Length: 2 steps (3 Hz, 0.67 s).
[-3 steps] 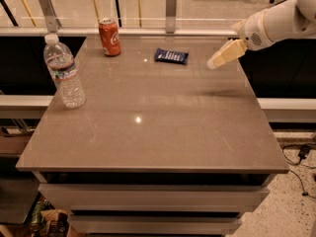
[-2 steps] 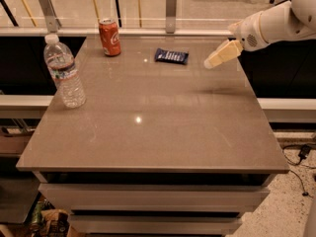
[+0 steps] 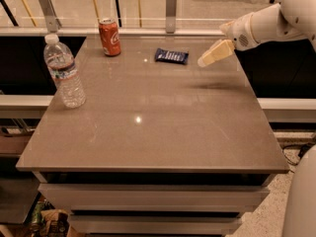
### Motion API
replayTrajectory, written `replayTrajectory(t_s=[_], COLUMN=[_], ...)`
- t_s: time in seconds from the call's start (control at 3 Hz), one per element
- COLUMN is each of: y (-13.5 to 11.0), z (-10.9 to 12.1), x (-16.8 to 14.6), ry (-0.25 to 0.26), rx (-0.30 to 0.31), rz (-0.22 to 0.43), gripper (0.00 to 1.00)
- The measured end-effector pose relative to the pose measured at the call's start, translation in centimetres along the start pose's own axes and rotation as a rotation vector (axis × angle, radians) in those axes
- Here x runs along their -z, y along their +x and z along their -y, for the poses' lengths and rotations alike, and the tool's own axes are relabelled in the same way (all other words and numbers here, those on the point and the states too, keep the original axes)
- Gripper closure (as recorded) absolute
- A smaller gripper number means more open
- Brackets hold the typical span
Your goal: Move rxbar blueberry near water bottle
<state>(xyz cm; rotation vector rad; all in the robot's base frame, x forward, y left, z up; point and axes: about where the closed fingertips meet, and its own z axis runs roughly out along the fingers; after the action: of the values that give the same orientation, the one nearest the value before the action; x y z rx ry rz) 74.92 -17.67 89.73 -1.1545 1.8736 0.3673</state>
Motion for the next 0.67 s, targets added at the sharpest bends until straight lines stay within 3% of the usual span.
replayTrajectory(t_s=[0.67], y=[-0.7], z=[0.2], x=[-2.9], ry=[-0.058], rx=[0.016], rz=[0.022], gripper=[0.00])
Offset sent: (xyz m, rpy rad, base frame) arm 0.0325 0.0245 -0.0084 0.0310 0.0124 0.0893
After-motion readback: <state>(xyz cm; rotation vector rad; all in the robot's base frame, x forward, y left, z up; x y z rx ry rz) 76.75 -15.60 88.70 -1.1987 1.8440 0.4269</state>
